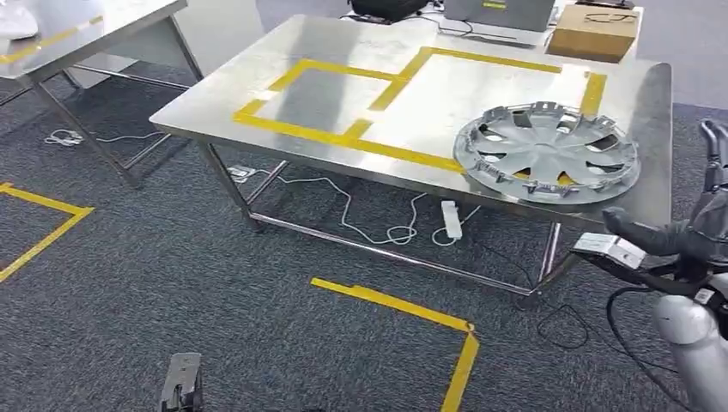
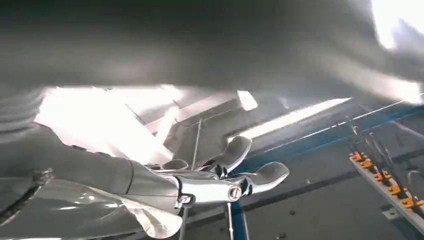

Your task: Take the parts from the cabinet and place them on the table.

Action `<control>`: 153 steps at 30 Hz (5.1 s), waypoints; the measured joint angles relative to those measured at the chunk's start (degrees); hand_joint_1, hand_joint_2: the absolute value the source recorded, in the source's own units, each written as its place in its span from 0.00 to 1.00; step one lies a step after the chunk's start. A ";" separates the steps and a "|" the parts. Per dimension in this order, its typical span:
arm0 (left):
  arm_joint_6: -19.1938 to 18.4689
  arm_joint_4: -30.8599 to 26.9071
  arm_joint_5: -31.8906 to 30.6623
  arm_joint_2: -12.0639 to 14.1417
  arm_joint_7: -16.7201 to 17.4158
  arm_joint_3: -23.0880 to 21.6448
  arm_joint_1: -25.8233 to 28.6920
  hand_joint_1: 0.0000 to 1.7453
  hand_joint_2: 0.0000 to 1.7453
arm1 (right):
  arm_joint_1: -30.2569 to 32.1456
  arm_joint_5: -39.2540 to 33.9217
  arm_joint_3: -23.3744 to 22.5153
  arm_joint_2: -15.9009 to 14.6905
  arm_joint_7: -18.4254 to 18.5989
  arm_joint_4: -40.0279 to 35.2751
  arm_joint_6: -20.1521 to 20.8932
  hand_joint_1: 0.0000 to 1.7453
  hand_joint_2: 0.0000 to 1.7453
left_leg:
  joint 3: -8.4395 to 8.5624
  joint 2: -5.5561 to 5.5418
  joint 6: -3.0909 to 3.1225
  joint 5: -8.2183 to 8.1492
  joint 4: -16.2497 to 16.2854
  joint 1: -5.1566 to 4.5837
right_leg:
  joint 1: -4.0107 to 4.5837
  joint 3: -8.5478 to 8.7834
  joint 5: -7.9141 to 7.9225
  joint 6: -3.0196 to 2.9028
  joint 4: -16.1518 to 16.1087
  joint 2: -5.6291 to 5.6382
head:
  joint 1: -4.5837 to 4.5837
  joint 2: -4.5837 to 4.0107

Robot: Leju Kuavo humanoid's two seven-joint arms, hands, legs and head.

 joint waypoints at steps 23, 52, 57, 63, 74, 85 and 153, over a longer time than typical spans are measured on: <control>-0.02 0.00 0.04 -0.15 -0.07 0.04 0.10 0.00 0.00 | -0.07 -0.66 -0.02 0.39 0.11 -0.04 -0.11 0.00 1.00 | 5.89 -5.41 2.16 8.41 -17.88 -0.14 | 0.44 -1.43 0.51 1.00 0.28 4.43 | 0.42 0.00; -0.02 0.00 0.63 -0.20 -0.20 0.37 -0.74 0.00 0.00 | -7.56 1.99 3.08 0.59 -0.96 -0.48 1.86 0.00 1.00 | 4.72 -5.87 1.95 8.75 -16.70 0.07 | -0.44 -1.92 -0.10 1.80 1.36 5.33 | 0.19 0.00; 0.00 0.00 0.63 -0.11 -0.20 0.44 -0.62 0.00 0.00 | -8.81 2.69 4.61 0.59 -1.09 -1.20 1.79 0.00 1.00 | 3.46 -3.38 0.27 7.39 -14.76 0.04 | -0.37 -1.50 0.48 0.30 0.78 2.13 | -0.05 0.00; -0.02 0.00 0.44 -0.09 -0.07 0.50 -0.72 0.00 0.00 | -9.88 3.65 5.92 0.59 -1.11 -1.33 1.90 0.00 1.00 | -1.79 -0.34 -0.37 3.27 -2.13 0.50 | 0.06 -1.43 0.20 -0.04 0.89 -2.31 | -0.22 0.00; -0.04 -0.02 0.11 0.11 0.70 0.59 -1.88 0.00 0.00 | -14.36 4.39 7.76 0.55 -0.85 -1.31 2.60 0.00 1.00 | 5.49 -0.32 2.90 8.66 -17.63 -0.13 | 0.18 -5.14 -5.85 2.08 9.62 -0.48 | 0.35 0.00; -0.22 -0.02 0.11 0.00 1.09 0.59 -2.01 0.00 0.00 | -15.63 4.52 8.79 0.55 -0.85 -1.09 2.86 0.00 1.00 | 4.17 -7.28 1.24 9.15 -16.81 0.29 | 0.11 -3.45 0.71 1.30 2.09 4.26 | 0.33 0.00; 0.98 0.04 3.13 0.42 0.18 2.64 2.37 0.00 0.00 | -17.46 1.33 8.09 -7.69 1.27 -4.68 0.76 0.00 1.00 | -2.63 -0.60 0.34 -0.54 0.89 0.00 | 0.06 -2.27 0.55 -0.19 0.96 -0.64 | -0.50 0.00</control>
